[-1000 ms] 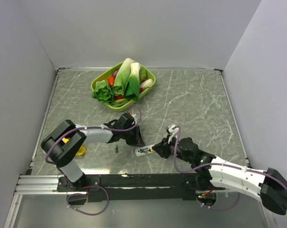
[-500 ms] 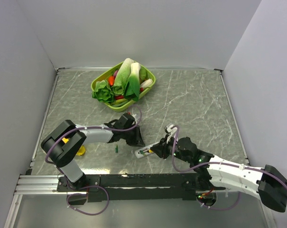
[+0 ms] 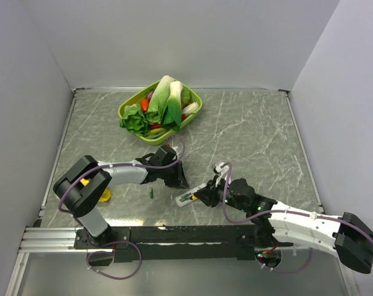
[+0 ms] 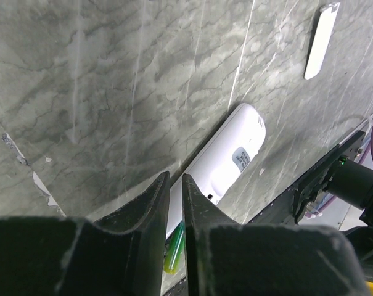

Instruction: Unload the batteries from the remote control

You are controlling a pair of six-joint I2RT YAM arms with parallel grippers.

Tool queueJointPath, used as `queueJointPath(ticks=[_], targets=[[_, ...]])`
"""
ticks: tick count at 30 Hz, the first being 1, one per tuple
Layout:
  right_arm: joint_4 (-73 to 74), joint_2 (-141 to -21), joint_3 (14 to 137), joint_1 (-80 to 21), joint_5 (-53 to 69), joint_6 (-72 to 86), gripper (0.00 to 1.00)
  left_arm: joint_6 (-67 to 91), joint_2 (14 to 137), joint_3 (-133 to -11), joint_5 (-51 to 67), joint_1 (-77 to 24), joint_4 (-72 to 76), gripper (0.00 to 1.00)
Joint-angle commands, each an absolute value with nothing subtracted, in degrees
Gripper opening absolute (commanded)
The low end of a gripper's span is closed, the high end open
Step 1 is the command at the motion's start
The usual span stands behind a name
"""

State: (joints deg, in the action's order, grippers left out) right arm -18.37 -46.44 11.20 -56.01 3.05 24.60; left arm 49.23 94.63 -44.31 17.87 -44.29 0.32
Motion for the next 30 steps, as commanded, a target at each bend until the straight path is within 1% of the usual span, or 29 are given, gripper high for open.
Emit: queueJointPath(ticks=[1, 5, 11, 17, 21, 28, 30], targets=[[-21.19, -47.02, 12.39, -56.78, 2.82, 25.49, 0.00, 48.87, 92.46, -46.67, 16.26, -44.56, -1.58, 0.20], [-21.53, -47.20, 11.87, -57.56, 0.09, 23.12, 0.00, 48.87, 91.76, -46.06, 15.39, -44.56, -2.46, 0.20], [-28.91, -45.88, 8.09, -57.92, -2.19, 21.80, 0.00, 48.69, 91.23, -45.53, 12.92, -44.56, -4.22, 0.19], [-28.65, -45.88, 9.14, -58.09, -4.57, 19.78, 0.00, 48.52, 91.84, -45.62, 12.22, -44.47, -5.18, 0.06], [-27.78, -45.35, 9.75, -58.10, -6.32, 18.20, 0.00, 48.60, 92.46, -45.35, 11.87, -44.56, -5.10, 0.01], [-27.86, -47.54, 10.90, -58.18, -7.03, 17.05, 0.00, 48.52, 91.58, -45.44, 9.41, -44.56, -6.59, 0.01], [-28.30, -47.90, 11.07, -58.18, -6.94, 17.14, 0.00, 48.34, 90.71, -45.79, 7.04, -44.47, -8.16, 0.06]])
